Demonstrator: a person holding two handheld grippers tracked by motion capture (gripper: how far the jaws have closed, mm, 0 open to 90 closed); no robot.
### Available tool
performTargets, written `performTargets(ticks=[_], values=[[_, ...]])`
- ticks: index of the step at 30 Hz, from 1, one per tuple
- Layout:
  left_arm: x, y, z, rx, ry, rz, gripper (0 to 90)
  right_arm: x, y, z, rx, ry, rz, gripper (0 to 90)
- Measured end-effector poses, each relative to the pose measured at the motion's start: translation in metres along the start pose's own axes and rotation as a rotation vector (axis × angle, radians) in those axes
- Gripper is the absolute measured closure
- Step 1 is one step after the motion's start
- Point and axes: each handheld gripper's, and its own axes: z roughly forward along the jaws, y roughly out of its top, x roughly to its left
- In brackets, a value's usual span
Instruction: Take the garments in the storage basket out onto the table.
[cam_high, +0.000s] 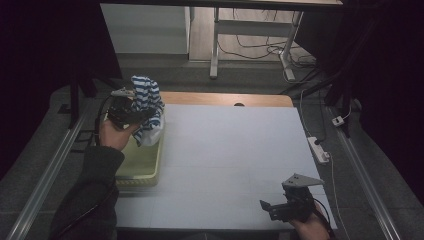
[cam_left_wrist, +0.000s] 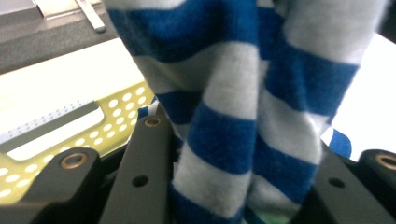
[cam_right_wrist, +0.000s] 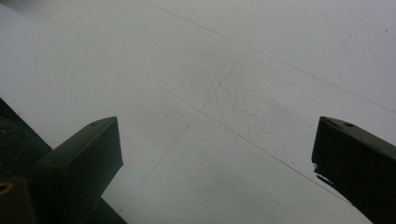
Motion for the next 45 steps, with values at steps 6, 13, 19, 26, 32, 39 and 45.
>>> performTargets(ticks=[6,13,19,26,32,39,45], values=[[-0.005,0.005,-0.01,-0.046,-0.016,0.001,69.0,-0.001,0.0,0.0,-0.004,0.004,0.0,1.2],[-0.017,0.014,-0.019,-0.091,-0.046,0.028,68.9,-0.001,0.0,0.0,-0.004,0.004,0.003,1.2],[-0.031,0.021,-0.023,-0.114,-0.069,0.064,68.7,-0.001,0.0,-0.001,-0.006,0.009,0.006,1.2],[-0.044,0.026,-0.023,-0.131,-0.109,0.085,68.6,-0.001,0.0,-0.001,-0.005,0.011,0.004,1.2],[-0.057,0.03,-0.02,-0.133,-0.139,0.109,68.5,-0.001,0.0,-0.001,-0.005,0.013,0.003,1.2],[-0.073,0.033,-0.013,-0.126,-0.177,0.137,68.3,-0.001,0.0,-0.001,-0.005,0.014,0.004,1.2],[-0.087,0.035,-0.006,-0.114,-0.212,0.159,68.1,-0.001,0.0,-0.001,-0.006,0.016,0.004,1.2]])
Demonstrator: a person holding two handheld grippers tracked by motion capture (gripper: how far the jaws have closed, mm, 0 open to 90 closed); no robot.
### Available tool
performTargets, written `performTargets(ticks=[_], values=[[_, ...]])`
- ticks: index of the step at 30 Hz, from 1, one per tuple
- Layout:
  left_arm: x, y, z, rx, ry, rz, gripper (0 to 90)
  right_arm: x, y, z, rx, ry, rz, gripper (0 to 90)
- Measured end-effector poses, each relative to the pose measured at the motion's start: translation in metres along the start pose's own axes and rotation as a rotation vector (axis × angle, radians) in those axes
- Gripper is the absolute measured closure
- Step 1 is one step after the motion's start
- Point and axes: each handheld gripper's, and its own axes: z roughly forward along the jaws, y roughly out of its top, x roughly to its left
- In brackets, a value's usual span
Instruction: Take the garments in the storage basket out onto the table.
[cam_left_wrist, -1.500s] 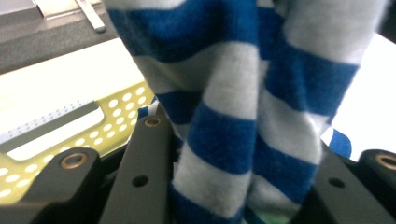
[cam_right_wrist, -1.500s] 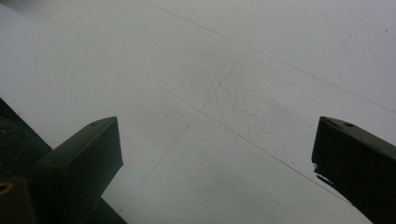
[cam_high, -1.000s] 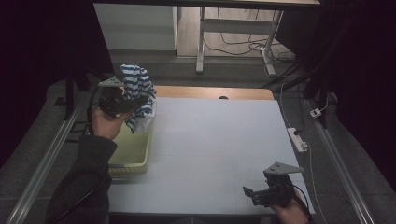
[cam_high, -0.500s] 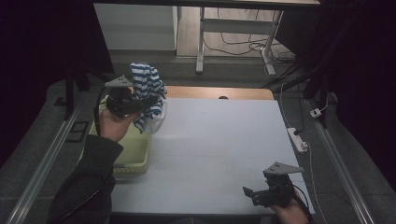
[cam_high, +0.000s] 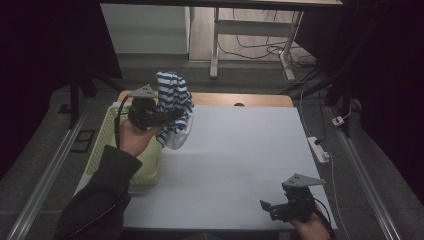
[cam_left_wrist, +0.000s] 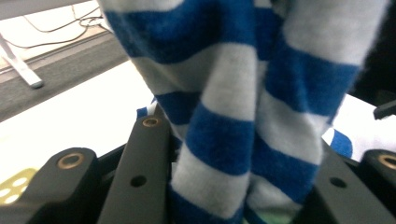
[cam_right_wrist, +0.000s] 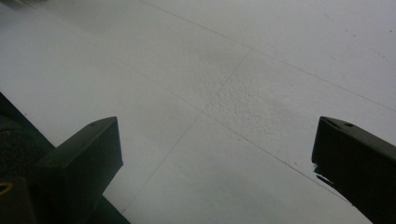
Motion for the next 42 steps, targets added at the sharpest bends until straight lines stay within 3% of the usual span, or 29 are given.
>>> performTargets(ticks=[7,25,42], values=[[-0.016,0.002,0.015,0.025,-0.041,0.036,68.0,0.0,0.0,0.0,0.002,0.001,-0.002,1.2],[-0.052,-0.003,0.054,0.075,-0.164,0.064,67.7,0.001,0.0,0.0,0.006,0.003,-0.006,1.2],[-0.078,-0.017,0.088,0.143,-0.236,0.117,67.4,0.001,0.0,0.0,0.004,0.006,-0.01,1.2]])
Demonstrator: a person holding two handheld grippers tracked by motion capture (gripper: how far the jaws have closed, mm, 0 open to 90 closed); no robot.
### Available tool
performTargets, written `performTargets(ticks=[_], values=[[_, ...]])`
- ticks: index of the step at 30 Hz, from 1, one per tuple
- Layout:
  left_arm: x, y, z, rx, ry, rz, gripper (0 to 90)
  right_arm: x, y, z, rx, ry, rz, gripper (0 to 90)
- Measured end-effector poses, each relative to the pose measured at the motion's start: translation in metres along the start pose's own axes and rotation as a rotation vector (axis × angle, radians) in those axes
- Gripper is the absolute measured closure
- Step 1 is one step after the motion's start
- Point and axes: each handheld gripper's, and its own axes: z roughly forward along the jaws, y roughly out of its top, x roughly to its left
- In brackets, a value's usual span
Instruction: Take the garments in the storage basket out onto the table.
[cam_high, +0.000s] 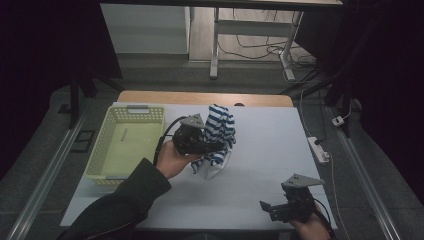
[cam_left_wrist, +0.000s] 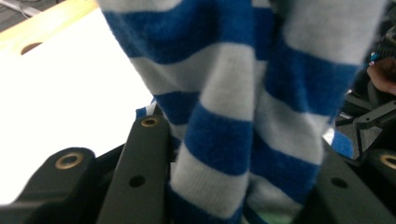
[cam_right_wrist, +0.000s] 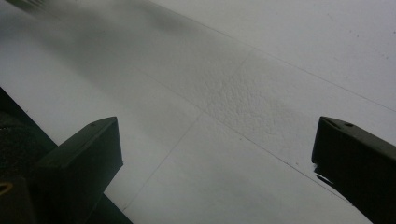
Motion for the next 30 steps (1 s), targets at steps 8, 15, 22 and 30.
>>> performTargets(ticks=[8,15,22,30], values=[[0.002,-0.009,0.019,0.048,-0.011,-0.013,67.4,0.0,0.0,0.0,0.002,0.001,-0.002,1.2],[0.004,-0.019,0.037,0.109,-0.014,-0.027,67.3,0.0,0.0,0.0,0.003,0.002,-0.007,1.2],[0.006,-0.03,0.053,0.175,-0.007,-0.044,67.1,0.0,0.0,0.001,0.005,0.004,-0.009,1.3],[0.007,-0.038,0.067,0.216,-0.017,-0.044,66.4,0.0,0.0,0.001,0.007,0.005,-0.009,1.3]])
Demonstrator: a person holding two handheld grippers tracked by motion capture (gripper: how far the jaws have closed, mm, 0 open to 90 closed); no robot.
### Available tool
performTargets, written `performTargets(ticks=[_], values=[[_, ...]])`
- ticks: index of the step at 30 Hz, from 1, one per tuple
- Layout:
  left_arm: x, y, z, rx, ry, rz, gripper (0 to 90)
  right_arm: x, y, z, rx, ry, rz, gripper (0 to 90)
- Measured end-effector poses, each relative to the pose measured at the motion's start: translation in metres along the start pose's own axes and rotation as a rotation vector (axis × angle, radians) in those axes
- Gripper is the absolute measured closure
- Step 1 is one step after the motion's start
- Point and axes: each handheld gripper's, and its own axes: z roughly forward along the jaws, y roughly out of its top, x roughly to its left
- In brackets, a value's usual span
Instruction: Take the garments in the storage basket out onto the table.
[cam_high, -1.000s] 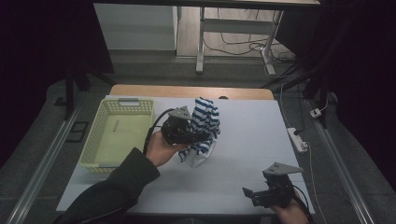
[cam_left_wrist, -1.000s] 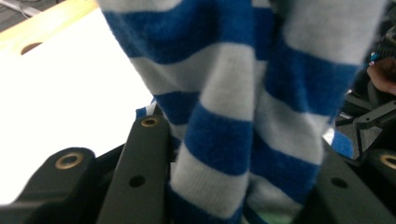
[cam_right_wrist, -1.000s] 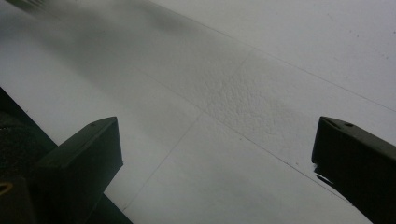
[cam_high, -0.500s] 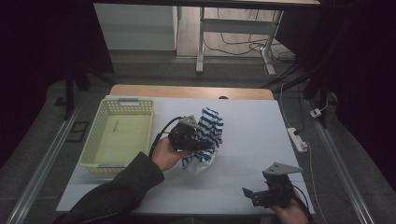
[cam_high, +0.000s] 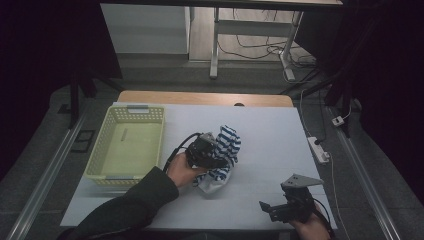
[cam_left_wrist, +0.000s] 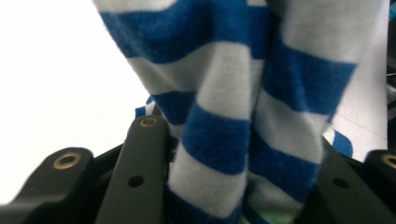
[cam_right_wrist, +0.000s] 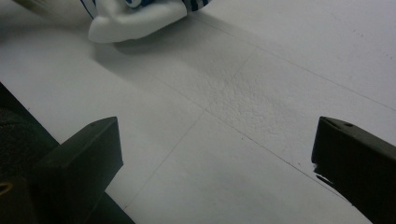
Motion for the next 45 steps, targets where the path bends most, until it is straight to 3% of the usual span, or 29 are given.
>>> performTargets(ticks=[14,20,27,35,41,45], values=[[-0.004,-0.011,0.033,0.148,0.019,0.042,61.0,0.0,0.0,0.0,0.002,0.0,-0.004,1.3],[-0.005,-0.014,0.039,0.15,0.021,0.068,57.0,0.001,0.0,0.0,0.002,0.0,-0.005,1.3],[-0.002,-0.014,0.041,0.144,0.008,0.053,45.6,0.001,0.0,0.0,0.008,0.0,-0.009,1.4],[-0.001,-0.012,0.041,0.124,-0.004,0.008,28.0,0.002,0.0,0.001,0.01,0.002,-0.018,1.4],[-0.001,-0.009,0.035,0.106,0.016,-0.007,15.3,0.002,0.0,0.001,0.011,0.006,-0.02,1.5],[0.001,-0.006,0.029,0.074,-0.012,-0.027,7.9,0.002,0.0,0.001,0.012,0.006,-0.021,1.5]])
